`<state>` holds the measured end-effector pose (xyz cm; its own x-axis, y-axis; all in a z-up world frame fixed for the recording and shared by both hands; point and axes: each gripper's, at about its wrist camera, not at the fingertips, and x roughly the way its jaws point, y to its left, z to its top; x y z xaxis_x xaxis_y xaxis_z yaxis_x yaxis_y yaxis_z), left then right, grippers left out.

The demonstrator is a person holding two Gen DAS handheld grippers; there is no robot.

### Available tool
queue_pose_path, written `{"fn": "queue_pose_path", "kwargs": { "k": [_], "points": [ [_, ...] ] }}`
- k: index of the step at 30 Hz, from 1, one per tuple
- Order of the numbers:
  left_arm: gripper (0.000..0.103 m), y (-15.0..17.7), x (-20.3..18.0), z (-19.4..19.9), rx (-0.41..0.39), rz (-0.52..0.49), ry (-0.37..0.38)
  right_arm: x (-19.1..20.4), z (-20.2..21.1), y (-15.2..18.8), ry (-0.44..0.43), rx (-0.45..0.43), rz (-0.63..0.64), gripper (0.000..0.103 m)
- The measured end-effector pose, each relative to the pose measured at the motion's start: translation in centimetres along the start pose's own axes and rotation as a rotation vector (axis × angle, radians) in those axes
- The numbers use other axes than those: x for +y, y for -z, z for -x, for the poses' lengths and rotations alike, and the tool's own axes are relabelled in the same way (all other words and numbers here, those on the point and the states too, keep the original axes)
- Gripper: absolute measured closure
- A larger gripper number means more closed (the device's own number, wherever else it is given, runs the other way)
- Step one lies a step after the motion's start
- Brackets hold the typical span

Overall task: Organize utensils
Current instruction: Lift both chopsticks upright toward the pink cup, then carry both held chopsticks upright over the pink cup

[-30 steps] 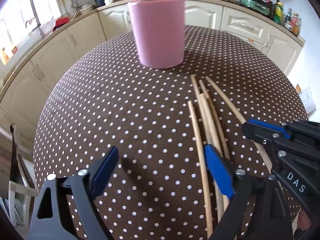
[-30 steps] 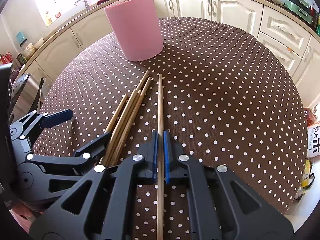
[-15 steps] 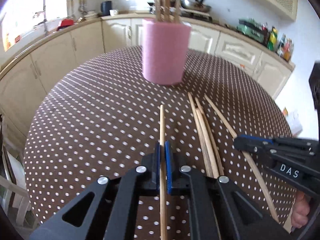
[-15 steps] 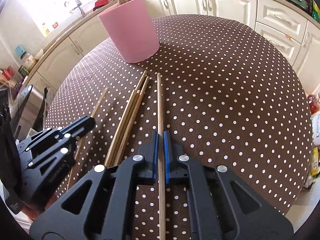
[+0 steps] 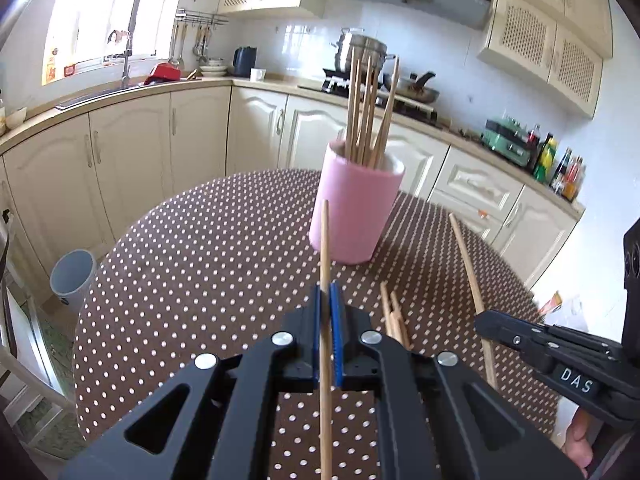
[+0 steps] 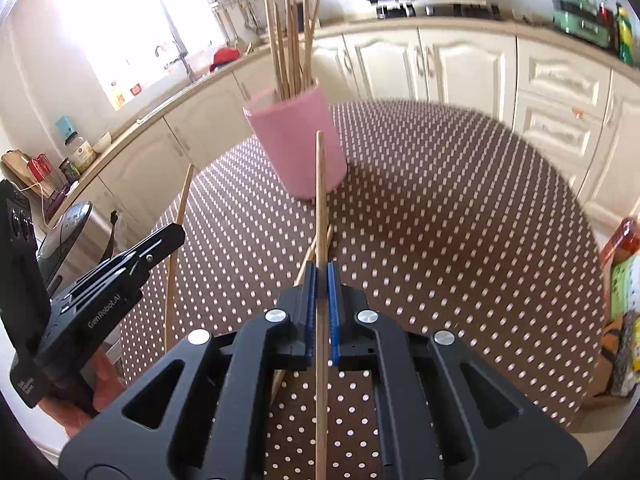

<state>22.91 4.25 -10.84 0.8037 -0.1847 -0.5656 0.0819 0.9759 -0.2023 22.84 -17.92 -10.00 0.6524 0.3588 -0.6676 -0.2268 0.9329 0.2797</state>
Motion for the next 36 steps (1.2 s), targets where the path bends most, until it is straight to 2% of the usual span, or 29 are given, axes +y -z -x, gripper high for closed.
{"fn": "queue_pose_path", "kwargs": {
  "k": [5, 10, 13, 16, 18, 21, 25, 26, 28, 29, 31, 34, 36],
  "points": [
    [0.097, -1.0, -0.3, 2.5, -0.070, -0.012, 0.002, 1.0, 2.1, -0.7, 0.008, -0.068, 0.034, 0.097],
    [0.097, -2.0, -2.0, 4.5, -0.120, -0.088, -0.050, 2.0, 3.8, -1.8, 0.023, -0.133, 0.069, 0.097],
    [0.097, -2.5, -2.5, 5.8, -0.152, -0.106, -0.040, 2.6, 4.7, -2.1, 0.010, -0.151, 0.099, 0.097],
    [0.097, -2.8, -2.7, 6.3, -0.169, -0.116, -0.043, 3.3, 3.4, -1.9, 0.054, -0.075, 0.160, 0.097],
    [0.097, -2.6, -2.8, 6.2, -0.161, -0.118, -0.047, 2.5, 1.5, -1.5, 0.095, -0.016, 0.122, 0.096],
    [0.097, -2.2, -2.4, 5.4, -0.118, -0.117, -0.046, 1.7, -1.6, -0.8, 0.131, 0.091, 0.097, 0.096],
    [0.097, -2.1, -1.5, 4.0, -0.067, -0.108, -0.033, 1.1, -4.3, -0.4, 0.172, 0.161, 0.092, 0.094],
    [0.097, -2.1, -1.3, 3.7, -0.058, -0.105, -0.033, 1.0, -4.7, -0.2, 0.174, 0.172, 0.090, 0.084],
    [0.097, -2.2, -1.0, 3.1, -0.045, -0.106, -0.037, 0.8, -5.7, -0.1, 0.181, 0.188, 0.080, 0.053],
    [0.097, -2.2, -0.9, 2.8, -0.040, -0.106, -0.040, 0.8, -5.7, -0.1, 0.188, 0.163, 0.080, 0.044],
    [0.097, -2.4, -0.5, 2.0, -0.027, -0.101, -0.034, 1.2, -6.0, -0.2, 0.204, 0.132, 0.105, 0.044],
    [0.097, -2.8, -0.4, 0.8, 0.006, -0.090, -0.027, 1.5, -7.1, -0.3, 0.189, 0.156, 0.121, 0.047],
    [0.097, -2.9, 0.0, -0.3, 0.031, -0.083, -0.032, 1.6, -8.4, -0.5, 0.197, 0.191, 0.138, 0.059]
  ]
}}
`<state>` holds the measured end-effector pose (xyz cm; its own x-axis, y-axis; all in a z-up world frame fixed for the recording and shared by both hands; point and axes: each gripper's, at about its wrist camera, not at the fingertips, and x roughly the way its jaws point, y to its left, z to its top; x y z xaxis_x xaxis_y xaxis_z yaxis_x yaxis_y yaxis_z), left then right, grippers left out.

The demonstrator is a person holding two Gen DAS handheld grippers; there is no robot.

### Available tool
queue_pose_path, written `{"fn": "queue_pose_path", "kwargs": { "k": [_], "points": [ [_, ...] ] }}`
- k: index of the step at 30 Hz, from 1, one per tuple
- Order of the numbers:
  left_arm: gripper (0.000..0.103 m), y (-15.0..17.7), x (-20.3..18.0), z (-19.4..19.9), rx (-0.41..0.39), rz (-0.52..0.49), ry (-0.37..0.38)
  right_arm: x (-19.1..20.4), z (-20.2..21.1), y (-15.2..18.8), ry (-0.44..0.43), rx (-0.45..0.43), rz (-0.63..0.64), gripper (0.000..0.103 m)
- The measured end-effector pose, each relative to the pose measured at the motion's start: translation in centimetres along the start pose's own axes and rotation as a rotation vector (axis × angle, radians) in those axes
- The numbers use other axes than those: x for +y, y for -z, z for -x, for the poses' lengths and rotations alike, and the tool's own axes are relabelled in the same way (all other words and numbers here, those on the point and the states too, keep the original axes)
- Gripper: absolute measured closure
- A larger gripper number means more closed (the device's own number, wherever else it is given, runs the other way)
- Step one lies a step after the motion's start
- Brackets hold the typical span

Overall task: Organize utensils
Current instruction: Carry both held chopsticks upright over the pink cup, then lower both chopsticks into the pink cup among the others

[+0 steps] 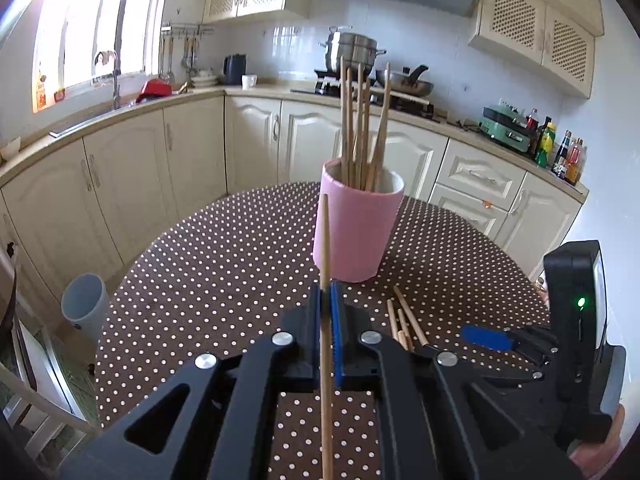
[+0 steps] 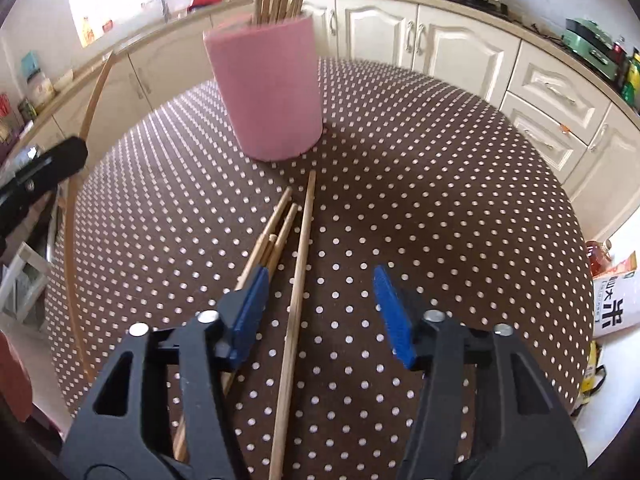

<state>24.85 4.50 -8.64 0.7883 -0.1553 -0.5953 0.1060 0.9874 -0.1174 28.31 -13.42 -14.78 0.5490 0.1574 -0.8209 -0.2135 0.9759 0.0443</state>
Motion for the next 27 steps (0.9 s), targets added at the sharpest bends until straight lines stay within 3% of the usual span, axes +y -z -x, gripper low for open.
{"fn": "queue_pose_path", "kwargs": {
  "k": [4, 7, 14, 20, 27],
  "points": [
    [0.097, -0.1, 0.5, -2.0, 0.059, 0.022, -0.017, 0.8, -1.2, -0.2, 0.029, 0.012, 0.040, 0.070],
    [0.097, -0.2, 1.1, -3.5, 0.095, 0.046, -0.017, 0.9, -1.5, -0.7, 0.023, 0.016, 0.037, 0.094],
    [0.097, -0.1, 1.2, -4.9, 0.125, 0.071, -0.006, -1.8, -1.4, -1.9, -0.076, -0.001, -0.078, 0.097],
    [0.097, -1.0, 0.4, -3.9, 0.098, 0.063, 0.023, -3.3, 2.2, -2.9, -0.095, -0.132, -0.141, 0.097],
    [0.097, -2.3, -0.9, -1.5, 0.031, 0.039, 0.029, -4.0, 7.2, -3.1, -0.104, -0.281, -0.129, 0.097]
  ]
}}
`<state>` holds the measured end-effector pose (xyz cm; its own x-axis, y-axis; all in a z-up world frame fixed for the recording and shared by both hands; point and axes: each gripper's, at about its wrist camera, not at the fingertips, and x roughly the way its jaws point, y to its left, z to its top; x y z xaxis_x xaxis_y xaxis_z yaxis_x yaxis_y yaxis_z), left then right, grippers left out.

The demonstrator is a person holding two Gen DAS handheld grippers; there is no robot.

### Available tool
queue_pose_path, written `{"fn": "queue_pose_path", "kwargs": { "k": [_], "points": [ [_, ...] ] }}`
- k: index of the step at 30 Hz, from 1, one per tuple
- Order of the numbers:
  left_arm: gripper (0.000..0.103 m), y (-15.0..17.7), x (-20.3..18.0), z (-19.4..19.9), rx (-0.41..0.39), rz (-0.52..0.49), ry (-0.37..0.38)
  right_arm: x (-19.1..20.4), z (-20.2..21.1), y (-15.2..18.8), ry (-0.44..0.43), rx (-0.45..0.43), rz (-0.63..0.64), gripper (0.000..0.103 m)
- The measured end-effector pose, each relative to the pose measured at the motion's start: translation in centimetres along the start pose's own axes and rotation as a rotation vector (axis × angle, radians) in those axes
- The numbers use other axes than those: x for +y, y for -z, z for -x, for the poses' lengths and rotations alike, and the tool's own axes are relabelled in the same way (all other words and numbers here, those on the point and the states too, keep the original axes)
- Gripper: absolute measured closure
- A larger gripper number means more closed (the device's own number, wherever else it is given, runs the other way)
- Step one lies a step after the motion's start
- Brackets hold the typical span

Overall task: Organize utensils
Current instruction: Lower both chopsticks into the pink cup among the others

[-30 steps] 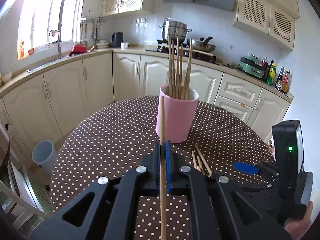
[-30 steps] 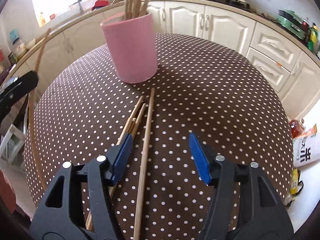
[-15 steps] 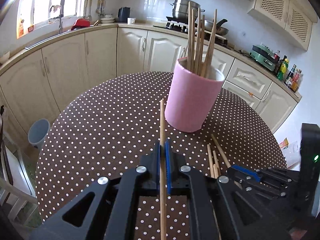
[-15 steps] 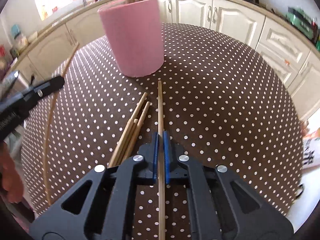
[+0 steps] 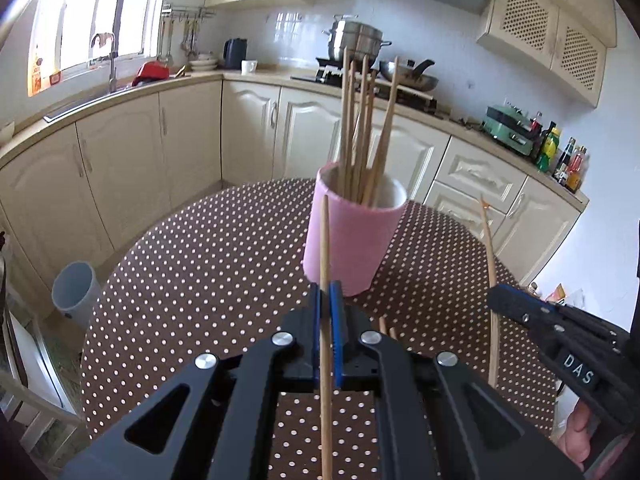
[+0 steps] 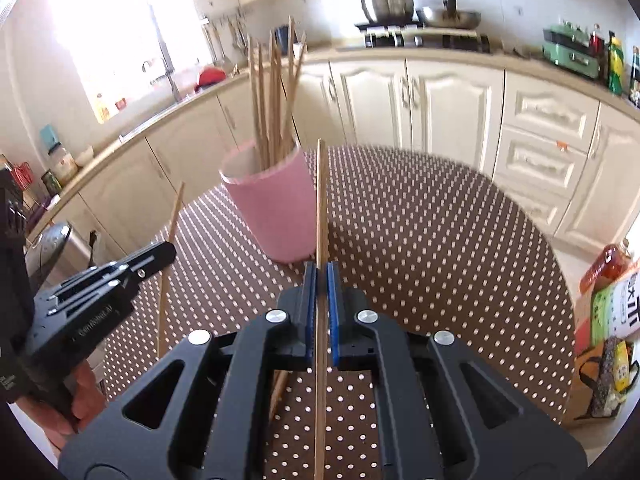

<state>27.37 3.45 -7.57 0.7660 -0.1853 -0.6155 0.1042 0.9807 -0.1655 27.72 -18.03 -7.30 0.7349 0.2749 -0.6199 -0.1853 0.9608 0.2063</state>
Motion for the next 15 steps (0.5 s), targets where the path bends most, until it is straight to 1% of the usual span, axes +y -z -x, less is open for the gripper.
{"fn": "queue_pose_path", "kwargs": {
  "k": [3, 7, 15],
  "points": [
    [0.097, -0.5, -0.5, 1.2, -0.034, -0.014, -0.002, -0.1, 2.1, -0.3, 0.008, -0.054, 0.006, 0.097],
    [0.097, -0.9, -0.9, 2.6, -0.081, -0.028, -0.025, 0.4, 3.4, -0.6, -0.002, -0.092, -0.007, 0.097],
    [0.097, -2.9, -1.3, 4.3, -0.150, -0.003, -0.011, 1.3, 5.6, -2.7, -0.015, -0.185, -0.012, 0.097]
  ]
}}
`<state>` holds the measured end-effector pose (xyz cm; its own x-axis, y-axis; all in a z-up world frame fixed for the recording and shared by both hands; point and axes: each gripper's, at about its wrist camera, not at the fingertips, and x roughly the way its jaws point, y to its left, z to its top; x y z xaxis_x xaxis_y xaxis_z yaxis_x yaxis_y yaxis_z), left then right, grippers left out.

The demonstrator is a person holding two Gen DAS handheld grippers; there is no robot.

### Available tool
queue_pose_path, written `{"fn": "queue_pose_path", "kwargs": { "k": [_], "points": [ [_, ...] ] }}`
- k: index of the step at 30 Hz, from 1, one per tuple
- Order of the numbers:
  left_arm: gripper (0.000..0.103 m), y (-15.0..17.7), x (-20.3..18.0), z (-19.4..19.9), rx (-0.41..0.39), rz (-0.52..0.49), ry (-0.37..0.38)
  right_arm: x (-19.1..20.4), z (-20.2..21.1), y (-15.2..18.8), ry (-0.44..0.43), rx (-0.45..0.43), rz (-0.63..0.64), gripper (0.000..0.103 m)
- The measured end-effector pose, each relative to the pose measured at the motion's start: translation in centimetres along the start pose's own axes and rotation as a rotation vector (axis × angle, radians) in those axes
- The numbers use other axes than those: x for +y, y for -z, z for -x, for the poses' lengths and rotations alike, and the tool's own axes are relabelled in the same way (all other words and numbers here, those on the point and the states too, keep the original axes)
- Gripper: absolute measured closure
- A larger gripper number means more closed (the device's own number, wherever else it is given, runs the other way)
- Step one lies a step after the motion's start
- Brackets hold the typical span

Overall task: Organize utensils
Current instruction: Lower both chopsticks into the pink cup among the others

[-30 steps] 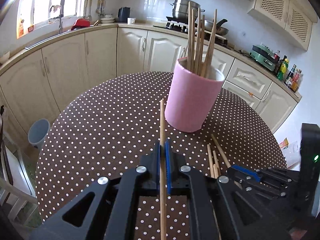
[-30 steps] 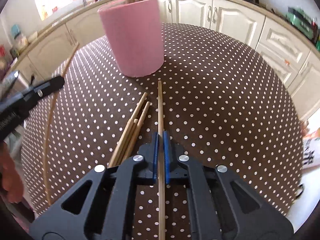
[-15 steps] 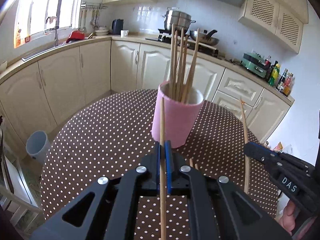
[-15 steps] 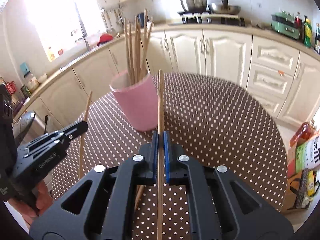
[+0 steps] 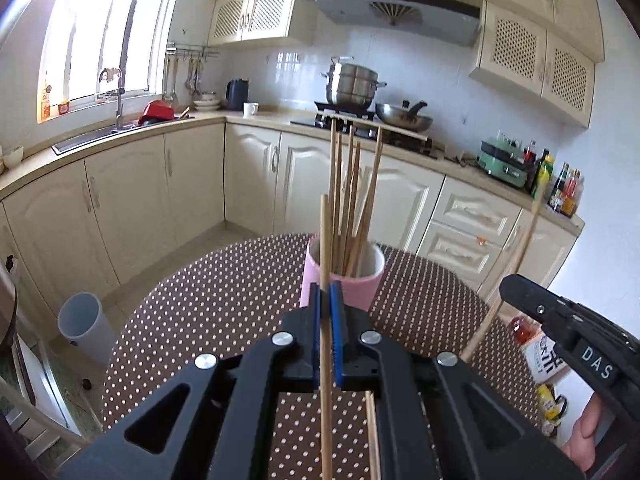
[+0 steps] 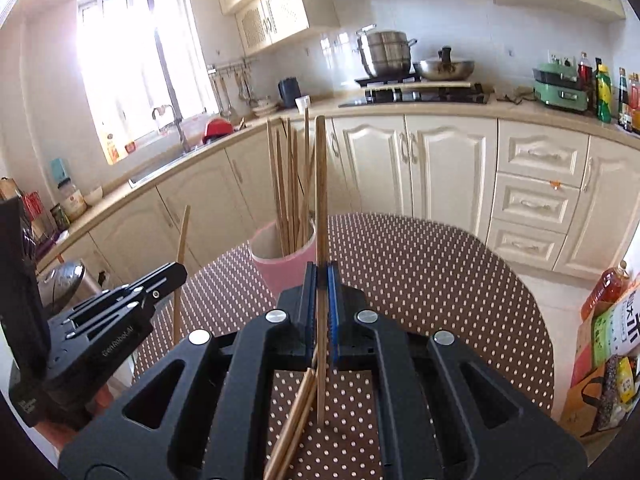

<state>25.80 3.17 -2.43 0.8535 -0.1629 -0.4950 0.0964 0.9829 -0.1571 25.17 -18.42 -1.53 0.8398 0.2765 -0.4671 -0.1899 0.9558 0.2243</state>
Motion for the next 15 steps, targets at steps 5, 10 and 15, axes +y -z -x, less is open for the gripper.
{"fn": "queue_pose_path", "kwargs": {
  "k": [5, 10, 15],
  "points": [
    [0.097, -2.1, -0.3, -0.2, -0.038, 0.008, 0.012, 0.5, 0.3, -1.8, -0.016, -0.038, 0.006, 0.097],
    [0.097, -4.5, -0.4, -0.5, -0.091, 0.028, 0.005, 1.3, 0.9, -4.1, -0.036, -0.086, 0.027, 0.097],
    [0.097, -7.2, -0.3, -0.8, -0.137, 0.068, -0.010, 1.6, 2.0, -6.2, -0.053, -0.151, -0.006, 0.097]
  ]
}}
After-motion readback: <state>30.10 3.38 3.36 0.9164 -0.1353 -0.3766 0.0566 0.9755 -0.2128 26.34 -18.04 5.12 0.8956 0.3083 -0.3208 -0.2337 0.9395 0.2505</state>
